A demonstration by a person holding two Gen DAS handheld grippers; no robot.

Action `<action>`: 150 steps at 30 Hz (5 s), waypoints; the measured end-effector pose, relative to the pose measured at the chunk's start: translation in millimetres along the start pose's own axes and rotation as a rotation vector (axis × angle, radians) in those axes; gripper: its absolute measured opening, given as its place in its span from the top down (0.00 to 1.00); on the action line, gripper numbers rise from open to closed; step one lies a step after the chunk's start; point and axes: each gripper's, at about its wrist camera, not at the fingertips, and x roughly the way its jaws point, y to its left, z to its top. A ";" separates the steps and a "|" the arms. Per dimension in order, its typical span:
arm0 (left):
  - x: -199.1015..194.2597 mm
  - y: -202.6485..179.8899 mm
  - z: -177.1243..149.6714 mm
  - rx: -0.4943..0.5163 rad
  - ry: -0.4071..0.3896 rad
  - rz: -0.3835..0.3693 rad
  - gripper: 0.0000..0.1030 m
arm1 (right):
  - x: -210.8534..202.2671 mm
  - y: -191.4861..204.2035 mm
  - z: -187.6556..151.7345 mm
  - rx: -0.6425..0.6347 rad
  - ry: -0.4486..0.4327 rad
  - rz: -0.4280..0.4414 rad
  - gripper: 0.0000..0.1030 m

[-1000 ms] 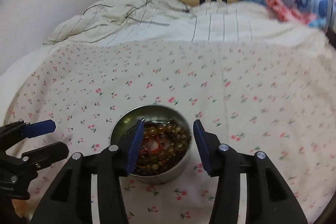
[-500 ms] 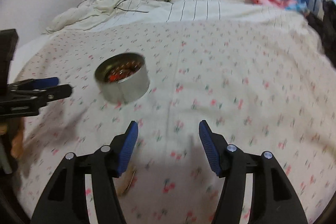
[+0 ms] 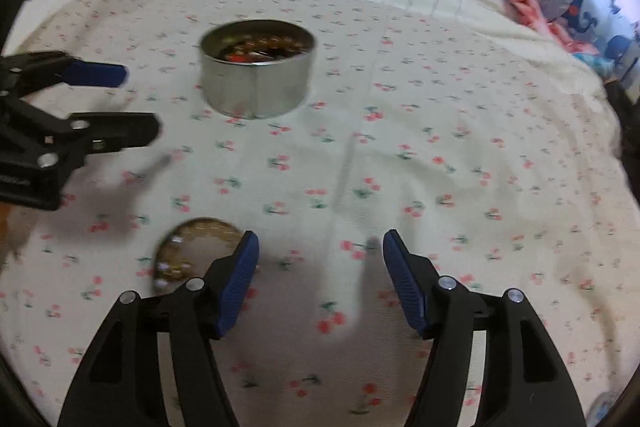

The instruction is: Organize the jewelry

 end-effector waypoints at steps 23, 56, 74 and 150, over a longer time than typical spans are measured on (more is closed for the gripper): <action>10.2 -2.1 -4.7 0.023 0.056 -0.024 0.19 | 4.7 -18.9 9.8 0.135 -0.052 0.001 0.32; 11.4 -0.5 -6.6 0.025 0.064 -0.019 0.17 | 13.8 2.2 9.3 0.029 -0.002 0.039 0.51; 12.2 1.3 -6.7 0.023 0.067 -0.017 0.17 | 22.9 12.1 10.2 -0.003 0.001 0.048 0.90; 37.0 35.8 -9.9 -0.003 0.131 0.124 0.24 | 20.7 -1.2 12.5 0.092 0.031 0.157 0.55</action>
